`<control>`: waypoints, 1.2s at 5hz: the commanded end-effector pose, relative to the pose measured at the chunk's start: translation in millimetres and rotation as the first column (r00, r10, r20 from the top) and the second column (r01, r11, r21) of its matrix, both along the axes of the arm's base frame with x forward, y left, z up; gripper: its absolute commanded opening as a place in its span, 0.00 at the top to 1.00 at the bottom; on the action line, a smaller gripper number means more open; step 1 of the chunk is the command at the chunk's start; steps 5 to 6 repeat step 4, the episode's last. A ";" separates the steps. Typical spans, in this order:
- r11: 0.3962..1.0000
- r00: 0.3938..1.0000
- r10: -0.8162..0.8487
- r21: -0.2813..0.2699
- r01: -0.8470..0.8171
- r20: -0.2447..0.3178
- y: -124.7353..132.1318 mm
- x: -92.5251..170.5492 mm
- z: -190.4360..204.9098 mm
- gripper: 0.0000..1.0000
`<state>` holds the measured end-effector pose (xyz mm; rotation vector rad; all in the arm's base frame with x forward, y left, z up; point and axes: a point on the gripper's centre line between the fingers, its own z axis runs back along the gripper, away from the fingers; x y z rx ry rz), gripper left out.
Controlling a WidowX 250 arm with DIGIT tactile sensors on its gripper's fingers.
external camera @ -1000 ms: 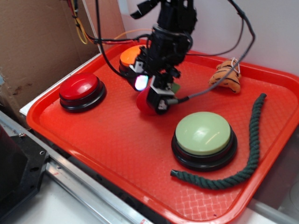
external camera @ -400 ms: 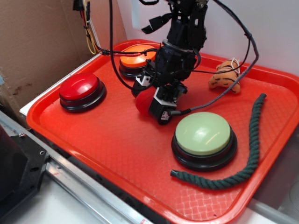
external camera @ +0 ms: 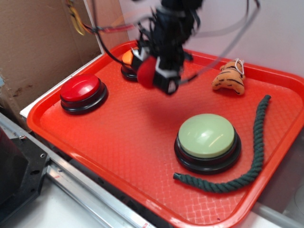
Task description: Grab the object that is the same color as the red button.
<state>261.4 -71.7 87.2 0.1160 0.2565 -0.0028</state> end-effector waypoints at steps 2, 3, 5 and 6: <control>0.989 0.980 0.144 -0.063 -0.136 0.138 9.3 -41.1 157.1 1.00; 0.991 0.988 0.134 0.017 -0.135 0.075 1.7 -34.9 154.5 1.00; 0.993 0.992 0.107 0.042 -0.110 0.060 2.0 -30.5 148.6 1.00; 0.993 0.992 0.107 0.042 -0.110 0.060 2.0 -30.5 148.6 1.00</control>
